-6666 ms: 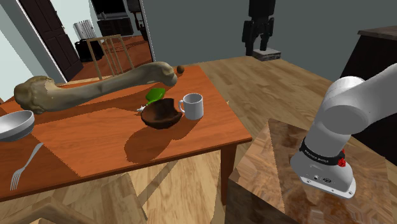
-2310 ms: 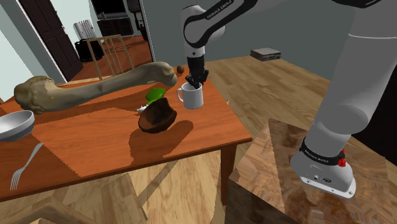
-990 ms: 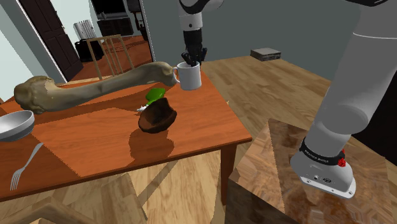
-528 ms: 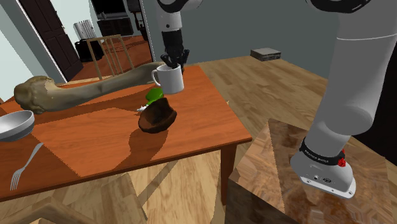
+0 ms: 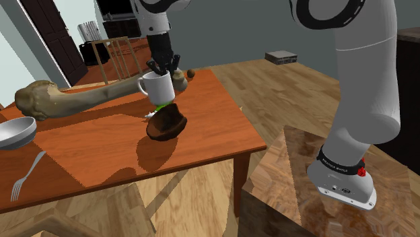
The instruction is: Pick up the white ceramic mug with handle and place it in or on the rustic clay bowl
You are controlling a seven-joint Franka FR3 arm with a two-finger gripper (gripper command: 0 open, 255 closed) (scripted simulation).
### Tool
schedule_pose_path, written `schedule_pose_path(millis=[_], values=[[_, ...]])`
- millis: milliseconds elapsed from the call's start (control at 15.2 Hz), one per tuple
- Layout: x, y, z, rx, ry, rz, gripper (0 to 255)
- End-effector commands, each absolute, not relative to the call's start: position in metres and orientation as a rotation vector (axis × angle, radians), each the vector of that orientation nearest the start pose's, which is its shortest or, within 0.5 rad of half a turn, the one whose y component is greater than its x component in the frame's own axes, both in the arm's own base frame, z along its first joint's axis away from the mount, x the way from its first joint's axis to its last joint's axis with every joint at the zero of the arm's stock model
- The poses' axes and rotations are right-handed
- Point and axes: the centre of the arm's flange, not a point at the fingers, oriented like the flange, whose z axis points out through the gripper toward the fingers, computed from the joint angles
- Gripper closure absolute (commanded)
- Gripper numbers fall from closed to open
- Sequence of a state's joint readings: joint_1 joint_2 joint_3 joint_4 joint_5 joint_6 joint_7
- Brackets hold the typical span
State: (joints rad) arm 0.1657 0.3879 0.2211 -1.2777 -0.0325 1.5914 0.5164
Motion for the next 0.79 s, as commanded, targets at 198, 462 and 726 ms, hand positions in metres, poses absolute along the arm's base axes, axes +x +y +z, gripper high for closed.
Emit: schedule_pose_path(millis=[198,462,726], values=[[0.627,0.224,0.508,-3.114,0.222,0.125,255],[0.627,0.224,0.487,-3.114,0.222,0.125,255],[0.627,0.224,0.465,-3.114,0.222,0.125,255]])
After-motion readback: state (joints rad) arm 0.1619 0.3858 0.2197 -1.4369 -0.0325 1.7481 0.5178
